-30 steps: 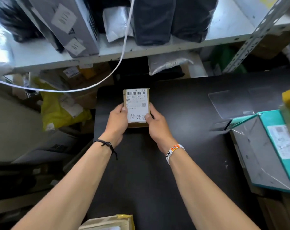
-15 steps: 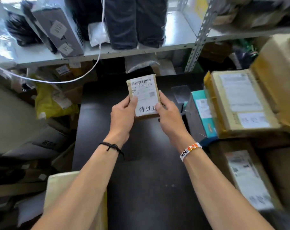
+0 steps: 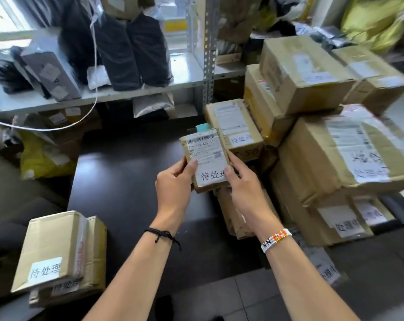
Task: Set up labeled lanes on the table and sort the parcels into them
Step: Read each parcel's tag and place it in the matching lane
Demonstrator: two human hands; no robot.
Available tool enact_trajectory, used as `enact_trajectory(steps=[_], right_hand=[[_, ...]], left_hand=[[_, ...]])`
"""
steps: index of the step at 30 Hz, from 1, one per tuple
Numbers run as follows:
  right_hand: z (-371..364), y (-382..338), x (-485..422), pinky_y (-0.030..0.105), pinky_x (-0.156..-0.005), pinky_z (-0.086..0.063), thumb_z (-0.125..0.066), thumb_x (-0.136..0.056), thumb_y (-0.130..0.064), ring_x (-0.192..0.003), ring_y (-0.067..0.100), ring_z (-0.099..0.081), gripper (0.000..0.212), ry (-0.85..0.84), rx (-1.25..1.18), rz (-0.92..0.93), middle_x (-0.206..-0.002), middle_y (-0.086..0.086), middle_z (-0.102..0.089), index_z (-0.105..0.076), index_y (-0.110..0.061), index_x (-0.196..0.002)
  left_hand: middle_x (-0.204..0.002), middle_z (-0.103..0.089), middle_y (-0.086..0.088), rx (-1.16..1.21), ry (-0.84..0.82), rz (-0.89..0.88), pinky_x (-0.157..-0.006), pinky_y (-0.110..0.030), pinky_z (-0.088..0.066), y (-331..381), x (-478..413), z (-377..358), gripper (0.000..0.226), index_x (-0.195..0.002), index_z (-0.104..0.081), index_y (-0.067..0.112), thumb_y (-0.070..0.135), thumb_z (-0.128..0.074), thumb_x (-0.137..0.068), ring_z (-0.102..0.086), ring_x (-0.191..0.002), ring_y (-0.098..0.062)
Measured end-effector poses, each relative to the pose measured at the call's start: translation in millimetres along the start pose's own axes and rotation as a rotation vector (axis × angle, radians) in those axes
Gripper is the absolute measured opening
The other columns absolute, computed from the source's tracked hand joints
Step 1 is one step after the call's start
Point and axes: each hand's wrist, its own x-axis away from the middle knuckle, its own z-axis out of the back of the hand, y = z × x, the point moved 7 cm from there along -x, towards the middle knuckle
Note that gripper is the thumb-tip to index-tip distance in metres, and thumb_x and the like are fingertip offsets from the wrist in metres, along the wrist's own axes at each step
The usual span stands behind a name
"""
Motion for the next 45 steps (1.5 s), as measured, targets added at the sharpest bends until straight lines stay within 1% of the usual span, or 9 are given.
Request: enact_trajectory(steps=[7,13,17,21,27,32,39,42,45], right_hand=[[27,5,33,0.043,-0.116,-0.045,-0.047,-0.097,-0.044,-0.135,0.006,-0.055,0.043,0.009,0.012,-0.003,-0.140,-0.019,-0.064,-0.051,-0.080,-0.120],[22,6,39,0.043,-0.117,-0.045,-0.048,-0.099,-0.042,-0.137,0.005,-0.053,0.049,-0.023,-0.026,0.010,-0.141,-0.020,-0.062,-0.052,-0.047,-0.148],[18,3,42,0.042,-0.117,-0.045,-0.048,-0.098,-0.044,-0.138,0.004,-0.053,0.049,-0.055,-0.044,0.013,-0.143,-0.020,-0.061,-0.052,-0.050,-0.147],[24,0,53,0.041,-0.113,-0.049,-0.052,-0.102,-0.037,-0.135,0.006,-0.057,0.046,-0.046,-0.080,0.047,-0.142,-0.016,-0.064,-0.055,-0.044,-0.147],[70,2,70,0.044,-0.101,-0.058,-0.061,-0.104,-0.030,-0.121,0.011,-0.067,0.035,0.111,-0.105,0.061,-0.132,-0.011,-0.068,-0.066,-0.041,-0.138],[94,14,65,0.047,-0.104,-0.056,-0.057,-0.095,-0.047,-0.124,0.009,-0.066,0.042,0.205,-0.081,-0.023,-0.134,-0.011,-0.069,-0.066,-0.045,-0.136],[99,26,53,0.038,-0.111,-0.051,-0.047,-0.110,-0.032,-0.131,0.002,-0.058,0.040,0.319,0.150,-0.049,-0.141,-0.017,-0.064,-0.058,-0.033,-0.149],[96,30,46,0.025,-0.104,-0.050,-0.044,-0.111,-0.031,-0.129,0.007,-0.059,0.043,0.372,0.249,-0.079,-0.144,-0.010,-0.063,-0.051,-0.031,-0.154],[92,38,42,0.033,-0.100,-0.054,-0.045,-0.109,-0.039,-0.128,0.016,-0.060,0.051,0.387,0.353,-0.121,-0.147,-0.002,-0.060,-0.041,-0.030,-0.160]], left_hand=[[-0.104,-0.082,0.000,0.072,0.047,0.005,-0.088,-0.052,-0.063,-11,48,-10,0.020,-0.117,-0.078,0.017,0.017,-0.069,-0.100,-0.079,-0.097,-0.021],[-0.104,-0.082,0.004,0.061,0.068,-0.006,-0.089,-0.049,-0.063,-7,55,-5,0.021,-0.120,-0.077,0.020,0.018,-0.068,-0.101,-0.079,-0.098,-0.017],[-0.104,-0.081,0.005,0.068,0.084,-0.042,-0.085,-0.041,-0.064,-3,60,3,0.023,-0.121,-0.076,0.023,0.019,-0.069,-0.100,-0.079,-0.098,-0.017],[-0.105,-0.081,0.005,0.067,0.079,-0.084,-0.088,-0.042,-0.063,0,68,3,0.028,-0.126,-0.075,0.018,0.020,-0.071,-0.098,-0.078,-0.099,-0.015],[-0.109,-0.081,0.006,0.027,-0.032,-0.073,-0.095,-0.044,-0.061,-9,77,-25,0.030,-0.125,-0.076,0.024,0.028,-0.075,-0.095,-0.077,-0.104,-0.015],[-0.107,-0.081,0.008,-0.042,-0.126,-0.012,-0.091,-0.044,-0.062,-25,67,-60,0.032,-0.127,-0.075,0.025,0.035,-0.073,-0.096,-0.077,-0.102,-0.011],[-0.110,-0.080,0.005,-0.100,-0.159,0.060,-0.089,-0.045,-0.064,-43,38,-79,0.042,-0.131,-0.073,0.018,0.039,-0.075,-0.094,-0.077,-0.104,-0.012],[-0.105,-0.081,0.006,-0.099,-0.186,0.099,-0.085,-0.041,-0.065,-51,31,-85,0.035,-0.129,-0.074,0.018,0.032,-0.073,-0.097,-0.078,-0.099,-0.010],[-0.107,-0.081,0.005,-0.115,-0.210,0.143,-0.087,-0.041,-0.065,-61,29,-92,0.039,-0.134,-0.071,0.013,0.030,-0.072,-0.098,-0.077,-0.100,-0.010]])
